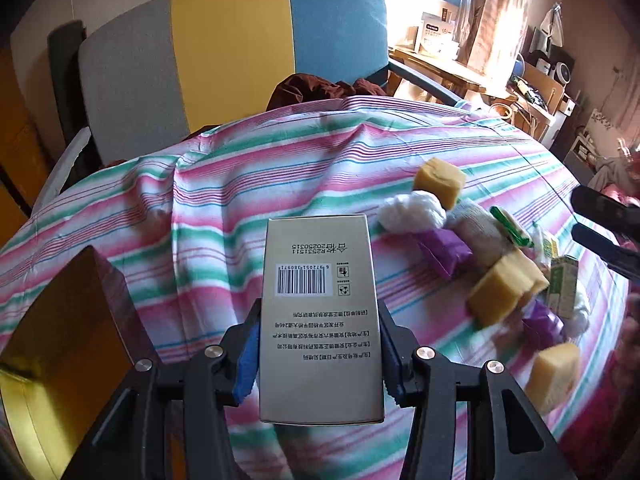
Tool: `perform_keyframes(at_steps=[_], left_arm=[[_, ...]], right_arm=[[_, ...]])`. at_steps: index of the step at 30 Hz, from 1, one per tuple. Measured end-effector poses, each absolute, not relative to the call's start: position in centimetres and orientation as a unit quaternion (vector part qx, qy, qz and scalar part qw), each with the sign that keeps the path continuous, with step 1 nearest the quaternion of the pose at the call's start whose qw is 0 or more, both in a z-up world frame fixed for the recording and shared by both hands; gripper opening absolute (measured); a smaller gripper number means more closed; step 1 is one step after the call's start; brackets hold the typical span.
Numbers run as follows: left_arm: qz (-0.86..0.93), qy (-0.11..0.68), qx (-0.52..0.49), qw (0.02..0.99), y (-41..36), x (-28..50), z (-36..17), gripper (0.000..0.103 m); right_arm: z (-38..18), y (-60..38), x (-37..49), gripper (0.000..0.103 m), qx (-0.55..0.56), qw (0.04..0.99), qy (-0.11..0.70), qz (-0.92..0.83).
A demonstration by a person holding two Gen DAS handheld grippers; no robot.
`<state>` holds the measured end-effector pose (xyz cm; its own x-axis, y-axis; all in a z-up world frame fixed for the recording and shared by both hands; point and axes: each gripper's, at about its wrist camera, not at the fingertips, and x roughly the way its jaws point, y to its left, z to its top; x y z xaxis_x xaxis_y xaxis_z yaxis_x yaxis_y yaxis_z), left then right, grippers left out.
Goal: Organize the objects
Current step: 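Release the white box in the gold tin while the right gripper grasps a yellow sponge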
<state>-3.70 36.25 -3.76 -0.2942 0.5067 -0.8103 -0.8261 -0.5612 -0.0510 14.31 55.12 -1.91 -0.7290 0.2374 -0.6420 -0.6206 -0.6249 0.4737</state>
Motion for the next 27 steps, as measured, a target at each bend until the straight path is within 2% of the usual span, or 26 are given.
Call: perform_keyframes(at_steps=[16, 27], left_arm=[[0.786, 0.15, -0.404, 0.443, 27.0, 3.9, -2.8, 0.051], [0.805, 0.12, -0.384, 0.435, 23.1, 3.8, -1.2, 0.051]], right_arm=[[-4.2, 54.7, 12.6, 0.099, -0.347, 0.272, 0.324, 0.837], [-1.5, 50.4, 15.7, 0.084, -0.399, 0.255, 0.306, 0.826]])
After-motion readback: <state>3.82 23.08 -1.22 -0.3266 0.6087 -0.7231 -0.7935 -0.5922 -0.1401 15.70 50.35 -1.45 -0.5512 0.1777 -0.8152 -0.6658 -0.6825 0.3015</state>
